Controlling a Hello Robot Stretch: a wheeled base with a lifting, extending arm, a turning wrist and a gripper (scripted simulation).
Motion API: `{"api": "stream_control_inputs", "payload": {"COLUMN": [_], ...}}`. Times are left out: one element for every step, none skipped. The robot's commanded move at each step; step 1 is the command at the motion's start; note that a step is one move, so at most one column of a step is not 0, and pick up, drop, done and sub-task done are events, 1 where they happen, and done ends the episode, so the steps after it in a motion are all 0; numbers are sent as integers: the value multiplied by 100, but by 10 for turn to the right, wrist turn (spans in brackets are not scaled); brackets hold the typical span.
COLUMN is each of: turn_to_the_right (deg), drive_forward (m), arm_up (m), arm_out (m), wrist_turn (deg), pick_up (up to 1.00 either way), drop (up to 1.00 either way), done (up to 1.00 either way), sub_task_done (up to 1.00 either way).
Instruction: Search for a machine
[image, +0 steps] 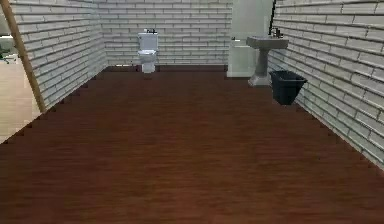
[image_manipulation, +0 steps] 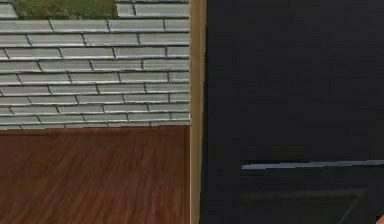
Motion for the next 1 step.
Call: {"api": "stream_control_inputs", "payload": {"turn_to_the_right": [0], "drive_forward": [35], "arm_up": [0], "arm_out": [0], "wrist_turn": [0], "pick_up": [0], "drop": [0], "done": [0], "sub_task_done": [0]}}
